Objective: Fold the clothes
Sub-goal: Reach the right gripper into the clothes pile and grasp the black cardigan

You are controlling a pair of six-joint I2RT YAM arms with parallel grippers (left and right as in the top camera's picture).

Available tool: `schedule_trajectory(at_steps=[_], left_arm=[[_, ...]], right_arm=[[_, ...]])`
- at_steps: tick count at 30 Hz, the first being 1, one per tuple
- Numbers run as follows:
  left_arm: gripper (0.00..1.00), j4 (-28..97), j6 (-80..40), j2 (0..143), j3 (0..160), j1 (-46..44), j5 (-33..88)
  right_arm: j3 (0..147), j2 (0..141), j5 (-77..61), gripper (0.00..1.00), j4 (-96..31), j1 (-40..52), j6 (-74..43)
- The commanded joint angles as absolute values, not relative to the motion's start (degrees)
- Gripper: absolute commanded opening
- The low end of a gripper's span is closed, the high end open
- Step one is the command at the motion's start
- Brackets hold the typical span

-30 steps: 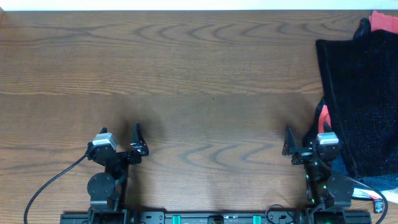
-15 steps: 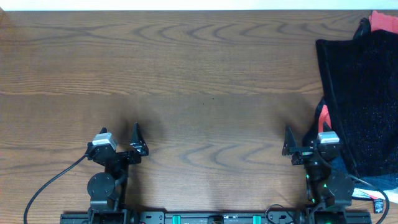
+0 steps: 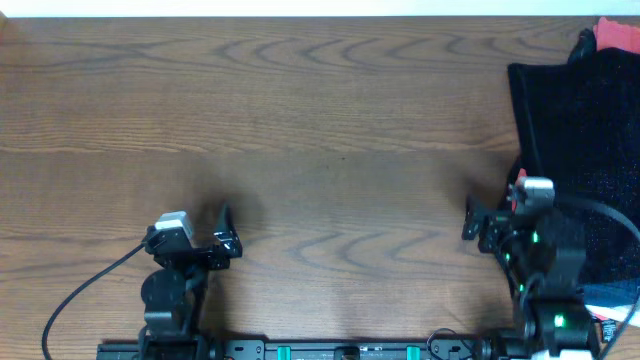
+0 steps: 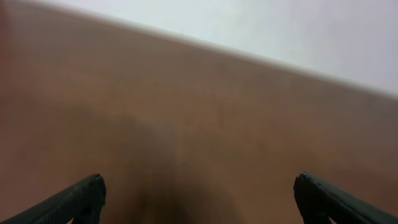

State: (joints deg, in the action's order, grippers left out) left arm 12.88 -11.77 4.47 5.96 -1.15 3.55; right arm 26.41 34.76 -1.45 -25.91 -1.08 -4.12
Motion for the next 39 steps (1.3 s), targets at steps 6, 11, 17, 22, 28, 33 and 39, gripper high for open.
schedule_trajectory(at_steps=[6, 11, 17, 22, 28, 33, 39], left_arm=[[0.98, 26.0, -11.4, 19.4, 21.8, -1.0, 4.3], [0.98, 31.2, -11.4, 28.8, 28.9, -1.0, 4.3], [0.98, 31.3, -11.4, 33.4, 30.1, -1.0, 4.4], [0.98, 31.3, -11.4, 34.0, 30.1, -1.0, 5.4], [0.98, 31.3, -11.4, 34.0, 30.1, -1.0, 5.6], [0.98, 31.3, -11.4, 34.0, 30.1, -1.0, 5.6], [0.98, 31.3, -11.4, 34.0, 30.1, -1.0, 5.6]], right_arm=[[40.5, 54.2, 0.6, 0.99, -33.3, -3.0, -5.3], [41.5, 59.1, 11.7, 0.98, -35.3, -3.6, -6.0], [41.5, 65.9, 32.4, 0.87, -42.5, -8.3, -19.1], [41.5, 72.0, 32.4, 0.82, -42.7, -11.9, -21.4], [41.5, 78.9, 32.6, 0.82, -40.9, -14.0, -21.4], [41.5, 82.8, 32.7, 0.77, -40.1, -14.1, -21.4], [41.5, 83.6, 32.8, 0.49, -38.8, -14.1, -21.4]])
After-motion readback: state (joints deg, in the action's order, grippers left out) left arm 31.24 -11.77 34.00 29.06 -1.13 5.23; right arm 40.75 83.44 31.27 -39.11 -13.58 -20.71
